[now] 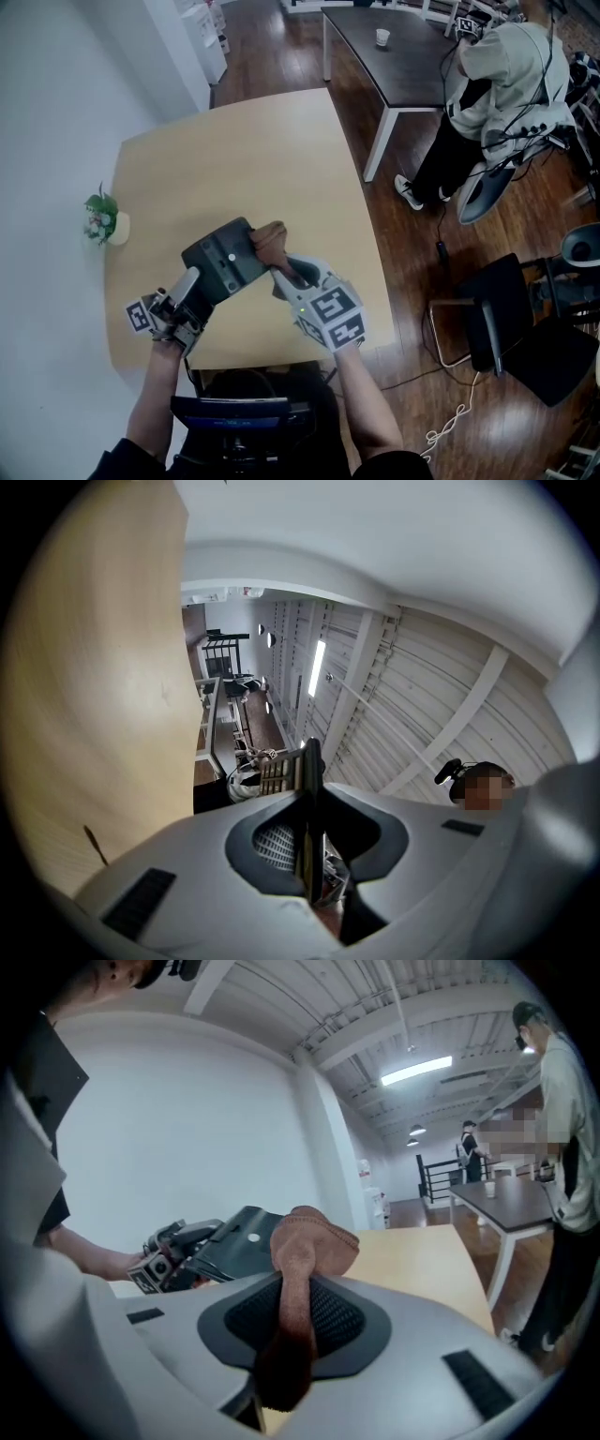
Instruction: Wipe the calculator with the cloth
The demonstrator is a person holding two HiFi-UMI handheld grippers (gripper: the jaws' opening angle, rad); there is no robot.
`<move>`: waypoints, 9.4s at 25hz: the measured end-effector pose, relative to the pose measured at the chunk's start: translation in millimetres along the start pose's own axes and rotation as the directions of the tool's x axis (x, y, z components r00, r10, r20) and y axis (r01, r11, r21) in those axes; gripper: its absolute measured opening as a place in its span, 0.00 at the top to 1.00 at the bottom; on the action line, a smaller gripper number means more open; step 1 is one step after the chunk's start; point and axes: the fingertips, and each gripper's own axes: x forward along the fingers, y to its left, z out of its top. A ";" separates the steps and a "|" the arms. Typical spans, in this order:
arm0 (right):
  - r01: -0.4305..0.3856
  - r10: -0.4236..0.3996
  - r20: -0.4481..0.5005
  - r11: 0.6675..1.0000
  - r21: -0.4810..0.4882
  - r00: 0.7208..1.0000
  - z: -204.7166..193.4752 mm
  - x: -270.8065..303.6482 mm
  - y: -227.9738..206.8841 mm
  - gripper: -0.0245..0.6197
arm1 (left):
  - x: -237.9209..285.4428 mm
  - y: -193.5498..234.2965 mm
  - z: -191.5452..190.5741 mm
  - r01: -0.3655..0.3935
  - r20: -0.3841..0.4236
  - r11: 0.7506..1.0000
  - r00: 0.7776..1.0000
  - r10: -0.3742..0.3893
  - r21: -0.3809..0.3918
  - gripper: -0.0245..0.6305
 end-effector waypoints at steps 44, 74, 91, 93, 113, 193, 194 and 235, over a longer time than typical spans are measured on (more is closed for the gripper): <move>0.135 -0.093 -0.236 0.976 0.169 0.967 -109.5 -15.9 -60.5 0.83 | -54.4 99.2 -76.6 -0.212 -0.478 0.977 0.855 0.201 0.032 0.88; -0.156 0.044 -0.544 0.975 -0.161 0.838 -178.5 159.6 -42.1 0.83 | -132.3 245.2 10.7 -0.702 0.062 0.699 0.710 0.701 0.136 0.66; -0.405 0.125 -0.683 0.875 -0.266 0.720 -219.8 177.9 50.4 0.83 | -239.6 215.2 55.7 -0.815 0.263 0.565 0.577 0.773 0.127 0.66; -0.373 0.077 -0.657 0.869 -0.325 0.750 -212.3 192.0 47.4 0.83 | -224.1 217.7 45.8 -0.778 0.171 0.602 0.628 0.759 0.180 0.66; -0.298 0.160 -0.696 0.951 -0.081 0.700 -234.9 126.6 101.0 0.85 | -150.4 219.6 104.1 -0.704 0.223 0.511 0.670 0.708 0.493 0.66; -0.741 0.226 -0.828 0.603 -0.295 0.513 -195.6 274.5 136.8 0.85 | -198.9 215.3 -57.8 -0.708 -0.183 0.586 0.564 0.805 0.395 0.93; -0.724 0.196 -0.831 0.618 -0.309 0.521 -195.7 278.1 126.5 0.84 | -199.0 215.5 -57.6 -0.706 -0.184 0.586 0.564 0.805 0.398 0.93; 0.078 -0.034 -0.557 0.995 0.056 0.830 -226.1 105.3 -4.1 0.84 | -214.1 234.1 -27.4 -0.821 -0.082 0.524 0.520 0.850 0.227 0.92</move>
